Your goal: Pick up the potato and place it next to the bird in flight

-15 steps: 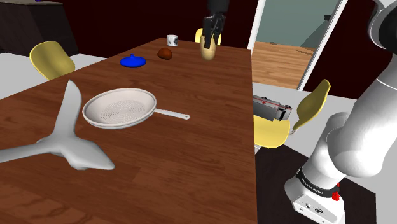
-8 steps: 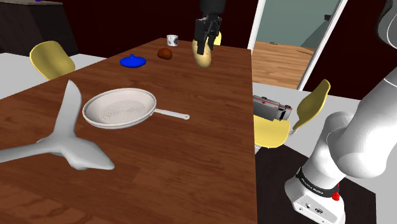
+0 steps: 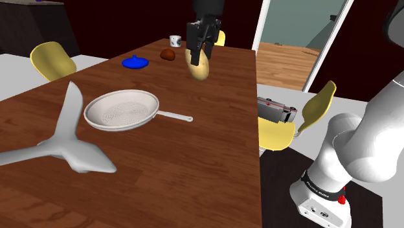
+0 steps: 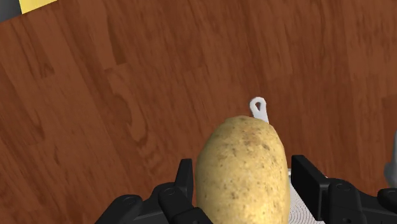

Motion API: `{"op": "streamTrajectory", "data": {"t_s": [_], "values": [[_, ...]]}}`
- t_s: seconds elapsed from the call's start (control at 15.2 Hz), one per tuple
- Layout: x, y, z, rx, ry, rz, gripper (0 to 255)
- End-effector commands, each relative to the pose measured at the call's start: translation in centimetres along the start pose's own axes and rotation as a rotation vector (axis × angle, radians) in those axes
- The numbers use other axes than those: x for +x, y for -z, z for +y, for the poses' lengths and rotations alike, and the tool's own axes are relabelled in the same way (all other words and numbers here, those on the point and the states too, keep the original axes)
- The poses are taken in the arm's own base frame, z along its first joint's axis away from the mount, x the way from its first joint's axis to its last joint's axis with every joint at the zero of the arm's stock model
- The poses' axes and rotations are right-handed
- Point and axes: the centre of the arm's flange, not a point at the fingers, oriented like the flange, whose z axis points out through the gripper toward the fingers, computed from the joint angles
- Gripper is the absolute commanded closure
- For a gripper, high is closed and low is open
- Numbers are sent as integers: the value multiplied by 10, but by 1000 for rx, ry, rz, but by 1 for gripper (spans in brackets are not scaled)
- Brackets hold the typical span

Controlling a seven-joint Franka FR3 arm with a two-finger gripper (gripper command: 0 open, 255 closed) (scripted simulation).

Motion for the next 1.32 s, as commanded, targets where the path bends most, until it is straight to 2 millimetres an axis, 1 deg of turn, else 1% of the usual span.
{"op": "streamTrajectory", "data": {"t_s": [0.0,1.25], "values": [[-5,1,-24,0,-2,0,255],[-66,10,-267,0,-2,0,255]]}}
